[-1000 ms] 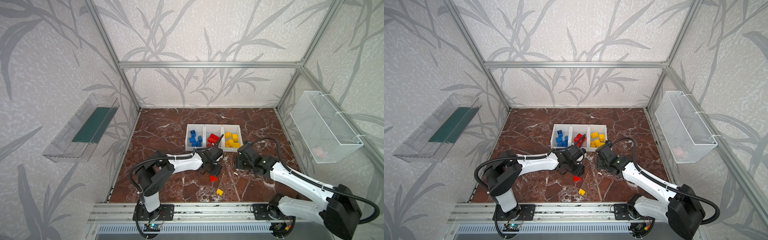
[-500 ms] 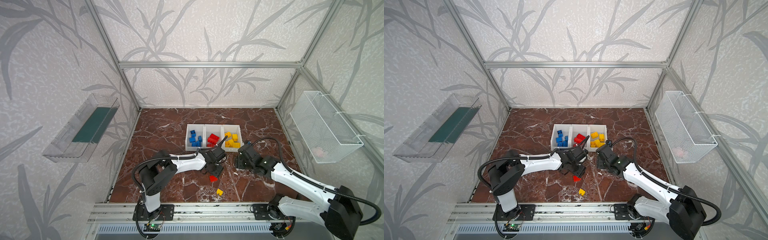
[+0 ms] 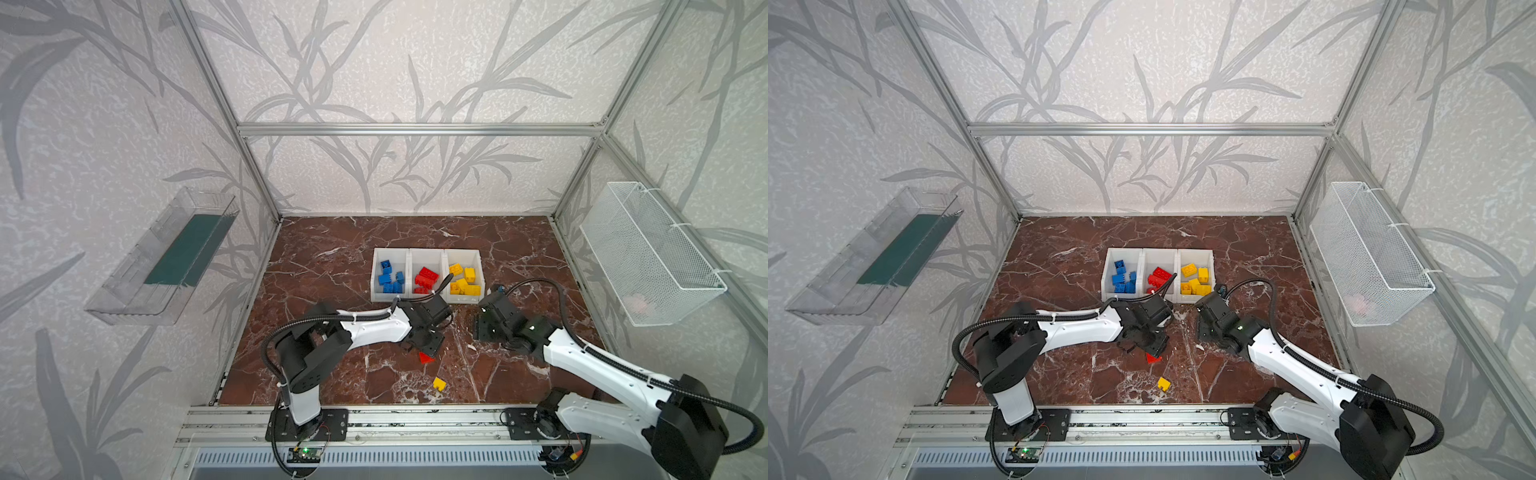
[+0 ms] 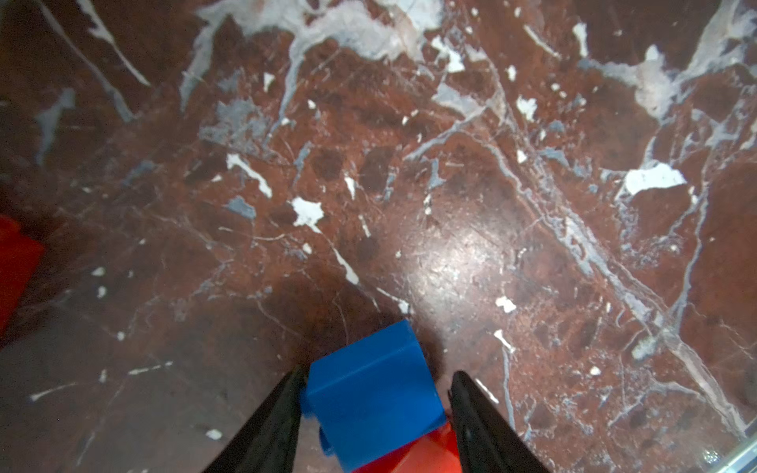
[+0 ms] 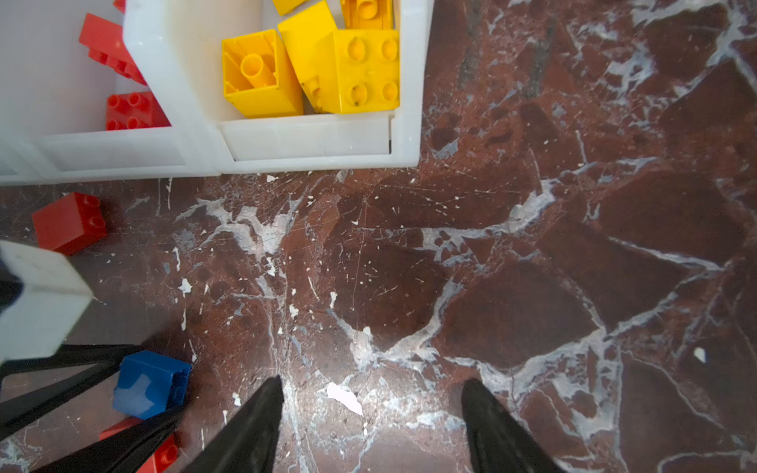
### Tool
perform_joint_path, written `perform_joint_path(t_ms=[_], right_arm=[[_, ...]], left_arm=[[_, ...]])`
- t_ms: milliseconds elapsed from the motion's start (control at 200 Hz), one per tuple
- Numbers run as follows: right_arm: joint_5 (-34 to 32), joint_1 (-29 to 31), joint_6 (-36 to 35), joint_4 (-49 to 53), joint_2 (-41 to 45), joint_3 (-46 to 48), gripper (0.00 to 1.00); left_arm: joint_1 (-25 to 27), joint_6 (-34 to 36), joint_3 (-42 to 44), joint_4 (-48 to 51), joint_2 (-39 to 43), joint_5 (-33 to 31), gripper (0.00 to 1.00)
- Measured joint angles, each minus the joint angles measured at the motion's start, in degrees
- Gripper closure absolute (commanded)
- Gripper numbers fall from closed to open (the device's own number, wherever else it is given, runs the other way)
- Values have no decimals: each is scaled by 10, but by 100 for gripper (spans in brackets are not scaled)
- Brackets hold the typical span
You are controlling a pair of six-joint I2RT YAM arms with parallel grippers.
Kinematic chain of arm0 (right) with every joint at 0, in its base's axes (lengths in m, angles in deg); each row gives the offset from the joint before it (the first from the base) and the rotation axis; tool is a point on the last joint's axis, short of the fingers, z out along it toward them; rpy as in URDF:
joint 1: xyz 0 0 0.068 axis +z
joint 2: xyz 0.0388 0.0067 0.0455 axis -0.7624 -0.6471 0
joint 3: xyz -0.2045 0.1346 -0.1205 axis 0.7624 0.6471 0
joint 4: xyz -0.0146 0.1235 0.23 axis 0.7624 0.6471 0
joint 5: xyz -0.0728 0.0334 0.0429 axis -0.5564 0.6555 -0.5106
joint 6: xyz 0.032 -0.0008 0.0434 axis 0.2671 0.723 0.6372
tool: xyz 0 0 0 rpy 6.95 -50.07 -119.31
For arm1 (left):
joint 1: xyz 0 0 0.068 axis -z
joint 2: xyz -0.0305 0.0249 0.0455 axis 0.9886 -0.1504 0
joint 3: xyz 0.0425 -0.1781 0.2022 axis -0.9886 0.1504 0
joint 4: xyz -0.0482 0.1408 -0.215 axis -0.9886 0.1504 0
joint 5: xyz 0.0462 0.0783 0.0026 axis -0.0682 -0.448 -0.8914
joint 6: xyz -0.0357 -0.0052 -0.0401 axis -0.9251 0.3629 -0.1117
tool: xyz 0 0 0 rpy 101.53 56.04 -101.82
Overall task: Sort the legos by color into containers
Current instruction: 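Grasp the blue brick with the left gripper and lift it toward the bin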
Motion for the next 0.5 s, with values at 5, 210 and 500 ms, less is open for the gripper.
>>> perform_joint_path(t_ms=[5,210,500], right_arm=[[0,0,0,0,0,0,30],[0,0,0,1,19,8,30],[-2,-1,0,6,48,10,30]], left_arm=[[0,0,0,0,0,0,43],[7,2,-14,10,-10,-16,48],[9,12,-39,10,-29,-31,55]])
